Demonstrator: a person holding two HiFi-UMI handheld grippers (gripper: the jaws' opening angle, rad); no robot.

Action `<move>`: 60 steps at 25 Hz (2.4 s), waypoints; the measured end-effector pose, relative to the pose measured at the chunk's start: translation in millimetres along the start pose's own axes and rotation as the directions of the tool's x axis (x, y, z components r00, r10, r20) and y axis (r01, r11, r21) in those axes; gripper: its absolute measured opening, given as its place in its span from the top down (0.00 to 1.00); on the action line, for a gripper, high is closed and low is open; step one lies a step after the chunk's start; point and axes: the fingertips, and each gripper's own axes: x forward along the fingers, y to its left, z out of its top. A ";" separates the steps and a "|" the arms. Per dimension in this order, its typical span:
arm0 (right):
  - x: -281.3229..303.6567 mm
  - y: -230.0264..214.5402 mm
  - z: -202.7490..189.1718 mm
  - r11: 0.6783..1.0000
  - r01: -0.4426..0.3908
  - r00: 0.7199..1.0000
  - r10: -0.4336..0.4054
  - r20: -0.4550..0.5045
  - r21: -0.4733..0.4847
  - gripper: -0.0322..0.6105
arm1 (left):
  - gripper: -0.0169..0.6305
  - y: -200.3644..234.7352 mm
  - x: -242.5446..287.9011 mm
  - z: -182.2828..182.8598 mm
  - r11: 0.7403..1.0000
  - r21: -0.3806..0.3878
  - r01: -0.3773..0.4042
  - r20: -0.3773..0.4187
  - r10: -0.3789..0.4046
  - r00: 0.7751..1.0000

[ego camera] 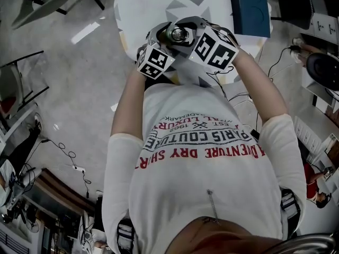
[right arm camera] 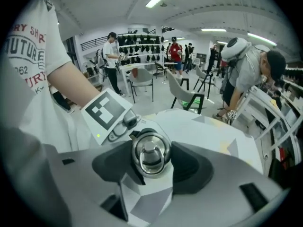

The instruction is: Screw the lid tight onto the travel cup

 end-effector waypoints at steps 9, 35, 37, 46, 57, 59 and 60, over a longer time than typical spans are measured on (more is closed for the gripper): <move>-2.3 -9.1 -0.7 0.945 0.152 0.981 -0.180 0.070 0.291 0.56 | 0.36 0.9 1.0 -2.2 1.000 -0.015 0.007 0.003 -0.007 1.000; -8.4 6.7 -5.7 0.889 -0.271 0.929 0.142 -0.341 -0.368 0.49 | 0.36 0.8 2.2 -5.9 0.998 -0.041 0.051 -0.039 -0.052 0.998; -4.4 8.1 -5.8 0.884 -0.280 0.924 0.141 -0.356 -0.375 0.54 | 0.36 -0.4 2.9 -7.1 0.998 -0.039 0.050 -0.046 -0.052 0.998; -1.0 6.8 -7.6 0.941 -0.213 0.928 0.110 -0.357 -0.263 0.56 | 0.36 -2.1 6.0 -9.4 0.998 -0.032 0.047 -0.048 -0.049 0.998; -7.3 -5.7 -2.2 0.982 0.094 0.985 -0.067 -0.161 0.165 0.56 | 0.36 -1.2 5.2 -5.9 0.999 -0.016 0.045 -0.054 -0.046 0.998; -7.0 -6.2 -2.4 0.970 0.123 0.984 -0.091 -0.155 0.209 0.56 | 0.36 -1.1 5.2 -5.8 0.999 -0.015 0.044 -0.054 -0.045 0.998; -7.0 -6.6 -2.4 0.969 0.127 0.983 -0.095 -0.156 0.210 0.56 | 0.36 -1.0 5.3 -6.0 0.999 -0.016 0.044 -0.054 -0.045 0.998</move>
